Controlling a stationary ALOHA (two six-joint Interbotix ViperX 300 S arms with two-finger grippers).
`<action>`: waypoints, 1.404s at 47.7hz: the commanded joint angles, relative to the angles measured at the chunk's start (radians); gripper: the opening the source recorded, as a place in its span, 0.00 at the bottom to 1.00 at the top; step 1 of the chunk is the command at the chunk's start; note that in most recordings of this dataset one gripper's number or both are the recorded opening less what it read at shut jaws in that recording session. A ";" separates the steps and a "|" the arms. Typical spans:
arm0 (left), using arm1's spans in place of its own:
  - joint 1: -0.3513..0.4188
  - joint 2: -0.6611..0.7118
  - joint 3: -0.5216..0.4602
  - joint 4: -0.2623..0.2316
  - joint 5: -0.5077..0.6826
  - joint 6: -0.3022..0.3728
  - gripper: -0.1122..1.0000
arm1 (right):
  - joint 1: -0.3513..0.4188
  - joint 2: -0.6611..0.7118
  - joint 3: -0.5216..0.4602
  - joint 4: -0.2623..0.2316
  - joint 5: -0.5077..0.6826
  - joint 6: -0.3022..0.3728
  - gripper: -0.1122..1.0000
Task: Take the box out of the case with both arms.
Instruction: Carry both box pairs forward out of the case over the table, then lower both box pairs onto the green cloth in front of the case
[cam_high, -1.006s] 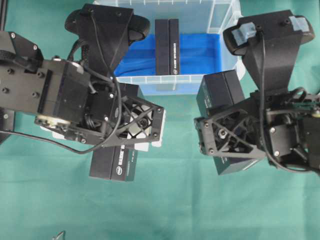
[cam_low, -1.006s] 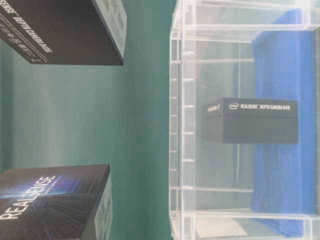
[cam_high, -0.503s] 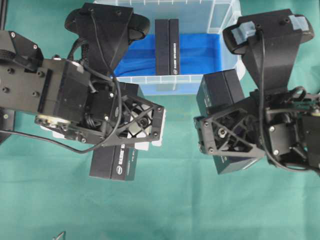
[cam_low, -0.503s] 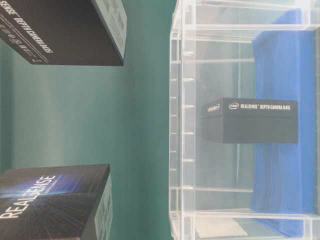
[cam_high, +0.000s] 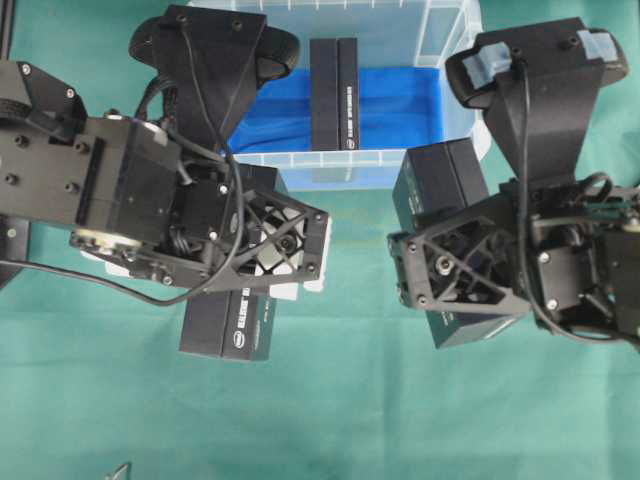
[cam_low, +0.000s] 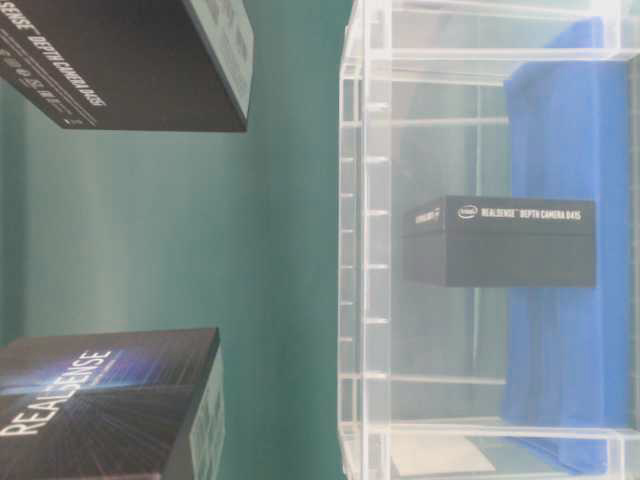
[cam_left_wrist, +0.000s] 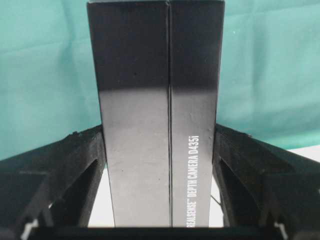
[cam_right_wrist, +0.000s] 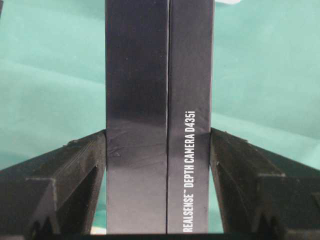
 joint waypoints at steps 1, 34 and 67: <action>0.003 -0.041 -0.012 0.005 0.002 0.000 0.66 | -0.002 -0.029 -0.028 -0.006 -0.002 -0.002 0.69; 0.003 -0.048 0.021 0.017 -0.006 -0.002 0.66 | -0.002 -0.017 0.002 -0.008 -0.017 0.000 0.69; -0.049 -0.158 0.612 0.086 -0.495 -0.256 0.66 | -0.002 -0.008 0.416 0.069 -0.436 0.199 0.69</action>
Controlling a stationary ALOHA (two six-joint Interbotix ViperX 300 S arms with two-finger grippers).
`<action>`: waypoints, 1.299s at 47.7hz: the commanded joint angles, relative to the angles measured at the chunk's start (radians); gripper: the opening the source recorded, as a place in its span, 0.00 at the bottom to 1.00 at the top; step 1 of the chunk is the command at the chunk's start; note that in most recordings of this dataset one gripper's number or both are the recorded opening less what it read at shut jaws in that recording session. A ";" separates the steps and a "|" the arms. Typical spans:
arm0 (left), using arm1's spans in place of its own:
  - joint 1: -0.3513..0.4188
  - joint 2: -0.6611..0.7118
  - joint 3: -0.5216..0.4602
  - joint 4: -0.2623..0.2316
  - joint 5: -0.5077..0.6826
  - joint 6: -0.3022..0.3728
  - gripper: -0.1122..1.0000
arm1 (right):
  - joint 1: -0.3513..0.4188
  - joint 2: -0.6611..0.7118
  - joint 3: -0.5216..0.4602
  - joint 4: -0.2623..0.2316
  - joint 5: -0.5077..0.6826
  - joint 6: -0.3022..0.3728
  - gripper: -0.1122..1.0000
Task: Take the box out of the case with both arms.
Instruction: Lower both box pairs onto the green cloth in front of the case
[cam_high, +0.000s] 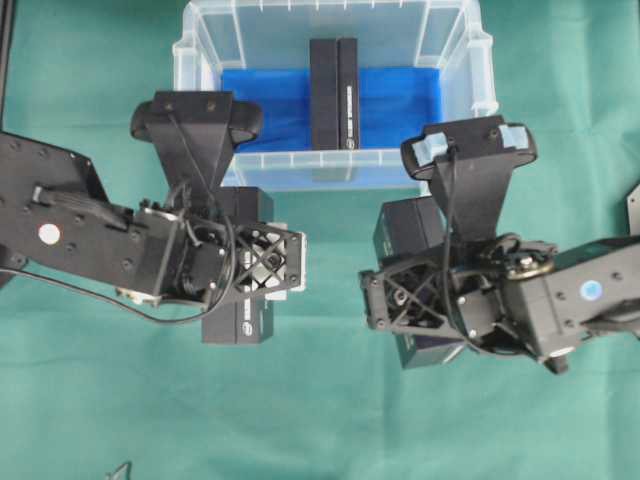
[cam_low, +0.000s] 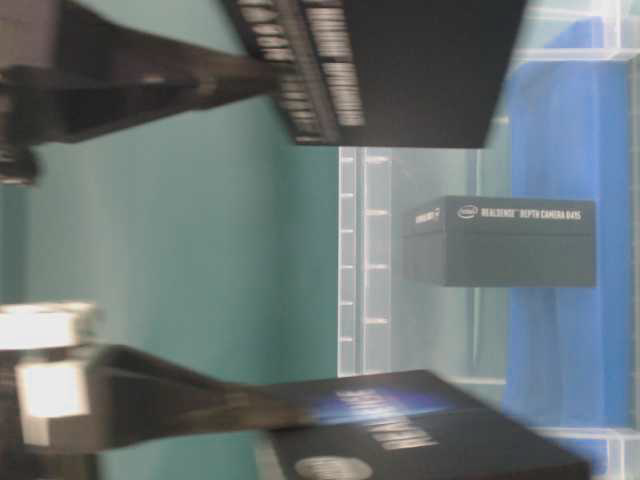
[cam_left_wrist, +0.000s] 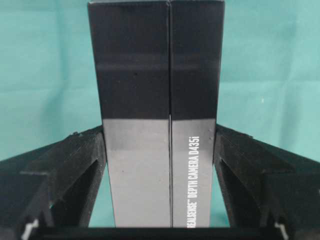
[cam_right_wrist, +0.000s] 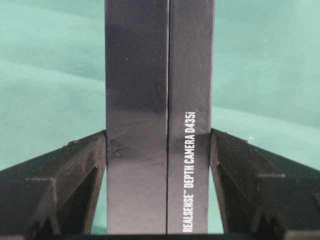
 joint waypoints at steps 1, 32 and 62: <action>-0.011 -0.040 0.049 0.011 -0.067 -0.040 0.66 | 0.000 -0.011 0.035 0.002 -0.055 0.025 0.69; -0.017 0.066 0.179 0.002 -0.307 -0.051 0.66 | -0.032 0.074 0.164 -0.002 -0.227 0.037 0.69; -0.028 0.034 0.245 -0.020 -0.426 -0.041 0.66 | -0.032 0.051 0.239 -0.014 -0.333 0.023 0.69</action>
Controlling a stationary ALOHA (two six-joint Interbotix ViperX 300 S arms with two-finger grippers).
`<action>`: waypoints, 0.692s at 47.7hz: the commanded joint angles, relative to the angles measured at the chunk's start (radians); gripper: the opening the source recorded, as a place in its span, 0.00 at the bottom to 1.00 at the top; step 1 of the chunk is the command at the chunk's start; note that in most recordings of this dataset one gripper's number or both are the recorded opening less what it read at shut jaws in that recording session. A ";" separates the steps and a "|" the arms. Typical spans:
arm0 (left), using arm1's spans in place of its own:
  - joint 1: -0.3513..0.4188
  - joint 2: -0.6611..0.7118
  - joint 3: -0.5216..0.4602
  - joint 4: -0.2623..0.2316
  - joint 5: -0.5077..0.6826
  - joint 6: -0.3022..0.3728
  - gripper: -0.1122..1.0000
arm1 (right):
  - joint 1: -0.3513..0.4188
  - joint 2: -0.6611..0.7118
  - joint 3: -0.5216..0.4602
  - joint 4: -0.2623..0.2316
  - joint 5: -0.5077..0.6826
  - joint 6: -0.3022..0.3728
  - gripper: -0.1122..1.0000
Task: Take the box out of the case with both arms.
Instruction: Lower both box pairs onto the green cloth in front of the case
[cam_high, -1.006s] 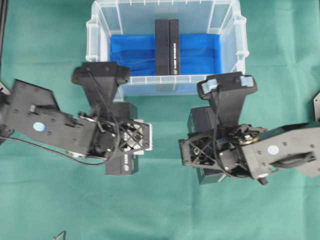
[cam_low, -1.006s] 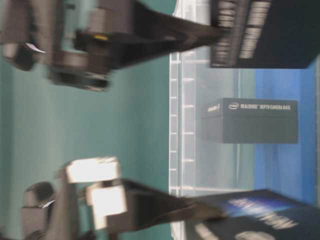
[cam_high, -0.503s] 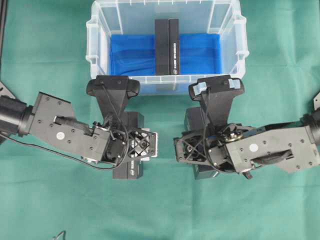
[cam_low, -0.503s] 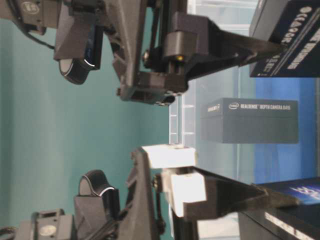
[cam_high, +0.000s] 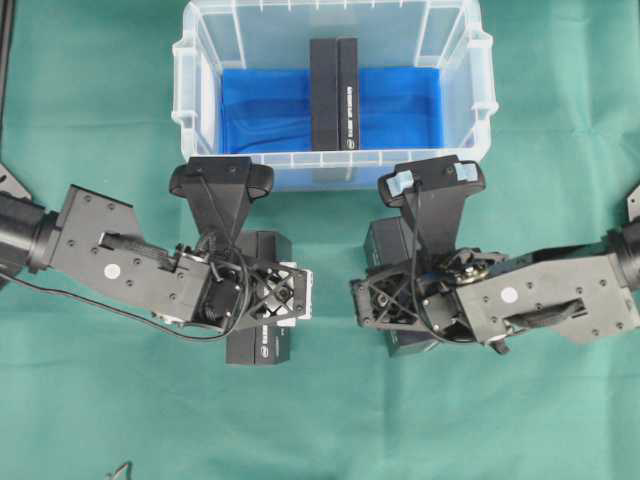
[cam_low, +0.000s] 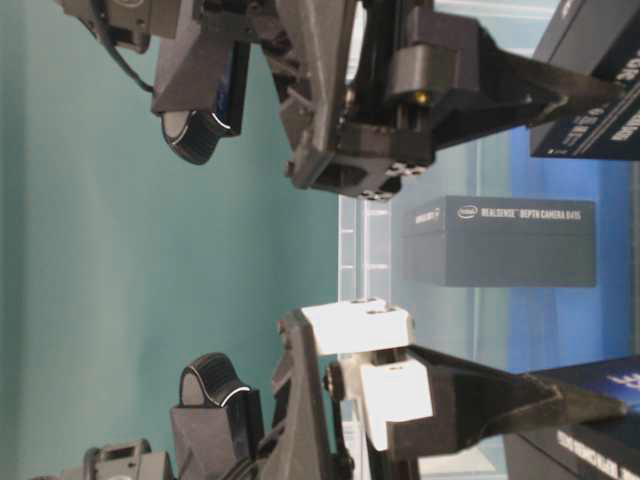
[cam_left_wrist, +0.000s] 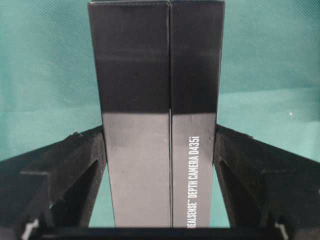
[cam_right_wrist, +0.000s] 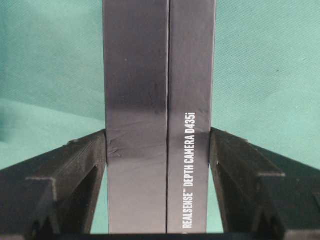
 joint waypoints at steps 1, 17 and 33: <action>-0.006 -0.043 -0.009 -0.003 -0.018 -0.005 0.66 | 0.000 -0.040 -0.011 -0.006 -0.003 -0.002 0.69; -0.008 -0.041 -0.017 -0.014 -0.020 -0.005 0.93 | 0.000 -0.040 -0.014 -0.012 0.009 -0.002 0.94; -0.008 -0.044 -0.032 -0.015 0.002 -0.006 0.92 | -0.002 -0.044 -0.017 -0.009 0.009 -0.002 0.95</action>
